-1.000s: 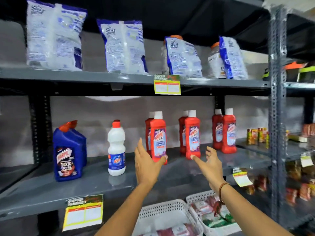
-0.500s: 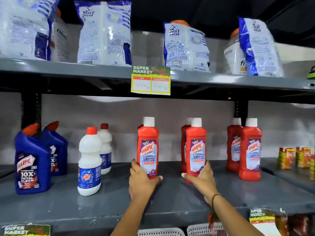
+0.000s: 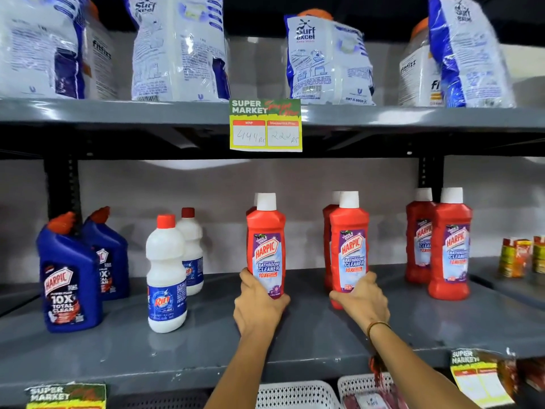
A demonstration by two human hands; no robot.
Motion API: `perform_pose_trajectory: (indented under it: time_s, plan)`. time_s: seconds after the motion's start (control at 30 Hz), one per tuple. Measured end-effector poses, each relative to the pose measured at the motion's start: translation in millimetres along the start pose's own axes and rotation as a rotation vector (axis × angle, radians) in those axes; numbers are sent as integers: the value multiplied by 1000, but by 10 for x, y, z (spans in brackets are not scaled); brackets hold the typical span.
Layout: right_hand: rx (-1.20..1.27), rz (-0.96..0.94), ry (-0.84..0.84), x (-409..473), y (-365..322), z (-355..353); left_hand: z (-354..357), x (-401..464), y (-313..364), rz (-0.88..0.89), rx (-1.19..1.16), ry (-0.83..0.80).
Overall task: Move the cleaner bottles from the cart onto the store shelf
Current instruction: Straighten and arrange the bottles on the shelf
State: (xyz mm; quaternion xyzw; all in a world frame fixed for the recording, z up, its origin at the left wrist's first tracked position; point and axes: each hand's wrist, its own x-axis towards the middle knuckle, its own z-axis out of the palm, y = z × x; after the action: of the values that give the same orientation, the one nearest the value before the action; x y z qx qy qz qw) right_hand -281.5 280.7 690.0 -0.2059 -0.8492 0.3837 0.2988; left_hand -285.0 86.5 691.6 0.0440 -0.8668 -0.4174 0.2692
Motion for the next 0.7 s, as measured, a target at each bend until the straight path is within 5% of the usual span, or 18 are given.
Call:
perform_pose_trajectory:
  time_s: [0.37,0.53,0.7]
  plan:
    - [128,-34,-57,-129,-23,-115,-65,6,-39,15,-133,-24]
    - [102,-80,26,-228,-18,-498,-209,-119,172,214,-233,183]
    - [127,-127,184,-357,146,-1035,-167,-480,817,414,-338,112]
